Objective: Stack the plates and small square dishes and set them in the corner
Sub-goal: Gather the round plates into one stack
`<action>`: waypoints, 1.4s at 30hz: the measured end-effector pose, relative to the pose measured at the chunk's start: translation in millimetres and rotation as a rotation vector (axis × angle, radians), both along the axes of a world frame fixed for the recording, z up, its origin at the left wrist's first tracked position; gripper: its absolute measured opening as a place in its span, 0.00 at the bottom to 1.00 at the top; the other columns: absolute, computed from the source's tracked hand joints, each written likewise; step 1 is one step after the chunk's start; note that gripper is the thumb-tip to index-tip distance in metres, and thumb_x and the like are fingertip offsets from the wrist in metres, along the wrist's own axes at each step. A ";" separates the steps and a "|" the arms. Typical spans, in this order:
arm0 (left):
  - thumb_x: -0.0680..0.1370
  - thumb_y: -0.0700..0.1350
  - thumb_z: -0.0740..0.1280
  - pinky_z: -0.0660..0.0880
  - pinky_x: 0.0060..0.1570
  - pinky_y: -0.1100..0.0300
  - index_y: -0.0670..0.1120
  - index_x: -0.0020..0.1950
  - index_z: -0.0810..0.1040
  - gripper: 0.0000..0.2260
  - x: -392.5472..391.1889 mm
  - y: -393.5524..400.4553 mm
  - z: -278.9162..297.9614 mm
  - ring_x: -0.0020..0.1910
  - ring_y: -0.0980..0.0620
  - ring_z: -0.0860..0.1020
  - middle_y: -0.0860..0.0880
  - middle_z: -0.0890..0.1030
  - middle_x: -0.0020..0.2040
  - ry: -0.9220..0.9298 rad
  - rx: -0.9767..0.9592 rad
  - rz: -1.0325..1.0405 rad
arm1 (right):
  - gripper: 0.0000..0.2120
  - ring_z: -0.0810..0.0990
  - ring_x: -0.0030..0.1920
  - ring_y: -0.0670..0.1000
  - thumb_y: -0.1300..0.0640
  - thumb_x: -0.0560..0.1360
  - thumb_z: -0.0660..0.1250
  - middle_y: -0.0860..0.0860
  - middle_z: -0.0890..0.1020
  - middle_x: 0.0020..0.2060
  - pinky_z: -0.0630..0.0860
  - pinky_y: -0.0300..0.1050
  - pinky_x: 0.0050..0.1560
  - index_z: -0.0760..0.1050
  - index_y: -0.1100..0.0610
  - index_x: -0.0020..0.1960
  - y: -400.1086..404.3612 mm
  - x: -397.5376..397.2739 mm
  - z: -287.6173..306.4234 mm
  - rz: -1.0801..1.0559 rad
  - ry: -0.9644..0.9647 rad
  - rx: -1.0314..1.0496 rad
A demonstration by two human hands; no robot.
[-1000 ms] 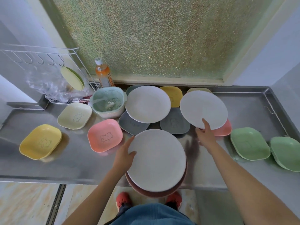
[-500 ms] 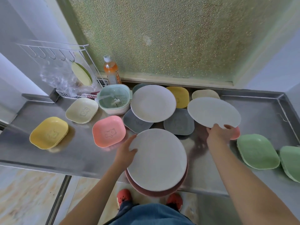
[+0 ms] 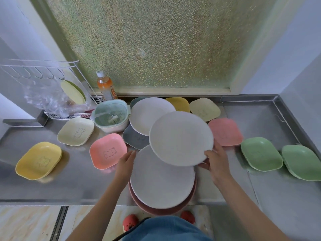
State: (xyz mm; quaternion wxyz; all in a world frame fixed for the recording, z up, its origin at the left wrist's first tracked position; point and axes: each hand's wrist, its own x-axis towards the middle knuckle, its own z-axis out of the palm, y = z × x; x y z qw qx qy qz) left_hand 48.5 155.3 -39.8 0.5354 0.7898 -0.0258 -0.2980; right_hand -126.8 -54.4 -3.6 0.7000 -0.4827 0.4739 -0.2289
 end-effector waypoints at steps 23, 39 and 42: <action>0.76 0.33 0.60 0.64 0.56 0.61 0.46 0.71 0.69 0.24 -19.7 18.7 -21.1 0.55 0.51 0.72 0.44 0.78 0.62 -0.309 0.232 -0.177 | 0.19 0.70 0.58 0.57 0.58 0.77 0.60 0.55 0.72 0.60 0.69 0.50 0.56 0.71 0.54 0.67 22.1 -7.2 -56.4 0.635 0.712 -0.971; 0.78 0.36 0.57 0.67 0.68 0.46 0.49 0.70 0.71 0.21 -14.4 26.6 -24.7 0.65 0.47 0.72 0.48 0.75 0.66 -0.167 0.195 -0.165 | 0.14 0.80 0.39 0.53 0.56 0.77 0.61 0.57 0.80 0.41 0.78 0.48 0.41 0.72 0.65 0.57 -22.4 159.3 -49.4 0.327 0.370 0.100; 0.79 0.37 0.57 0.66 0.70 0.48 0.49 0.70 0.71 0.20 -16.2 24.5 -20.5 0.66 0.49 0.72 0.50 0.75 0.67 -0.170 0.200 -0.166 | 0.11 0.79 0.35 0.54 0.59 0.79 0.59 0.58 0.79 0.36 0.76 0.44 0.34 0.73 0.66 0.53 -26.5 166.7 -55.4 0.303 0.349 0.147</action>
